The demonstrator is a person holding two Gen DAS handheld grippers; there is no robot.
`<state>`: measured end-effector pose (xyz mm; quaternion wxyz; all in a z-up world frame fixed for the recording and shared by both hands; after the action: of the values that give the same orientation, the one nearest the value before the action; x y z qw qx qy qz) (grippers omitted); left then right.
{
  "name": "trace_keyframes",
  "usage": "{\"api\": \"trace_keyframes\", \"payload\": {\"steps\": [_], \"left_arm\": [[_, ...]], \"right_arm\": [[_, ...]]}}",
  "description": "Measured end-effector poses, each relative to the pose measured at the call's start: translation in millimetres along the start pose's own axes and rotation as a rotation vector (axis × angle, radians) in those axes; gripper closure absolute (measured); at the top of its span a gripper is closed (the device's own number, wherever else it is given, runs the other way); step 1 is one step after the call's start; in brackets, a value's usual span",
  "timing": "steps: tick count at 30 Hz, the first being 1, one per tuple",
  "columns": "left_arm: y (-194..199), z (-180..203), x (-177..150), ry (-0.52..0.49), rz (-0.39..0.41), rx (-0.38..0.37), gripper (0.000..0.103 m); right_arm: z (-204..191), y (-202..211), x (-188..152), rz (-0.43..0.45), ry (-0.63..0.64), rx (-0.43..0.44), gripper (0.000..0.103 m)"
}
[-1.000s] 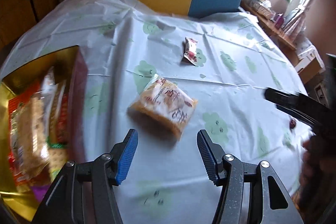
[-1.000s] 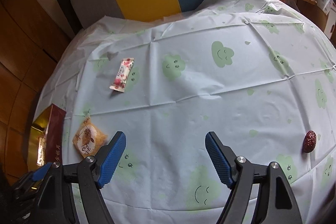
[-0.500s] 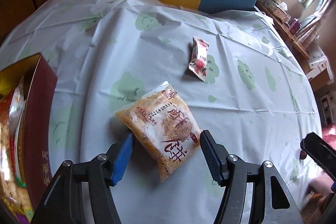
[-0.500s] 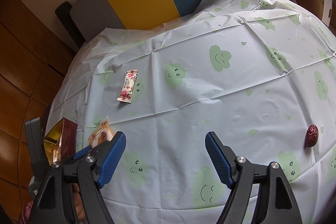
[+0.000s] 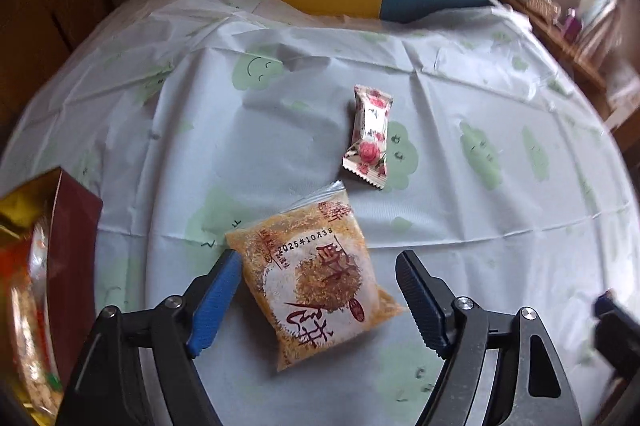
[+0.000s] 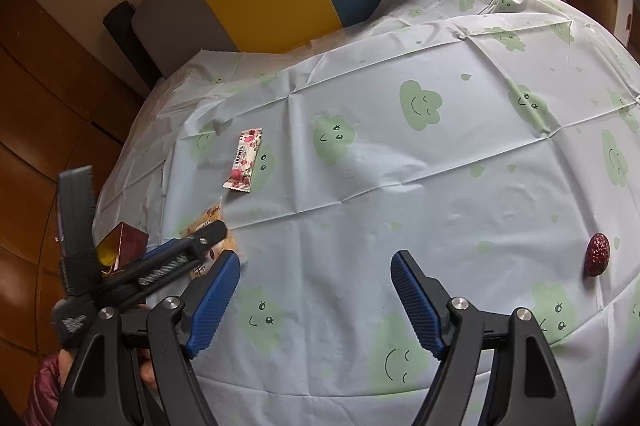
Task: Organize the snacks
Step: 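Move the left gripper onto the round cookie pouch and close it, then grasp the pink-rose candy bar with the right gripper while the left holds the cookie pouch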
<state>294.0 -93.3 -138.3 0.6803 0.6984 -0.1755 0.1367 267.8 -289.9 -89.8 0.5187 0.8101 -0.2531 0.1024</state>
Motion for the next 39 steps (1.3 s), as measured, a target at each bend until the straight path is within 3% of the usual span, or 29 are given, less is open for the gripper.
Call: {"api": "trace_keyframes", "payload": {"steps": [1, 2, 3, 4, 18, 25, 36, 39], "left_arm": [[-3, 0, -2, -0.021, 0.0, 0.024, 0.025], [-6, -1, -5, -0.031, 0.0, 0.037, 0.034], [-7, -2, -8, -0.028, 0.001, 0.025, 0.041], [-5, -3, -11, -0.017, 0.011, -0.003, 0.042], [44, 4, -110, -0.183, 0.173, -0.044, 0.042], [42, 6, -112, -0.23, 0.249, -0.053, 0.042], [44, 3, -116, -0.208, 0.294, -0.1, 0.042], [44, 2, -116, -0.201, 0.3, -0.106, 0.042]], "right_arm": [[1, 0, 0, -0.001, -0.005, 0.0, 0.023], [2, 0, 1, -0.001, -0.009, 0.002, 0.023], [3, 0, 1, -0.001, -0.015, 0.004, 0.023], [4, 1, 1, 0.002, -0.022, 0.004, 0.023], [9, -4, -1, -0.011, -0.021, -0.033, 0.024], [6, -15, -9, -0.047, 0.018, -0.069, 0.024], [-9, -34, -21, -0.135, 0.078, -0.053, 0.024], [-25, -44, -16, -0.158, 0.11, -0.027, 0.032]]}}
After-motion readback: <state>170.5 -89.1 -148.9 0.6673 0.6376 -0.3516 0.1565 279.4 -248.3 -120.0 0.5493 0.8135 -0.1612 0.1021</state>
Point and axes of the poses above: each gripper's, at about its wrist camera, not at the fingertips, and y roughly against the way its jaws point, z to its right, x to its top, the point moved 7 cm from there along -y, roughly the way its jaws point, and after that the axes turned 3 degrees about -y, right-handed, at the moved point
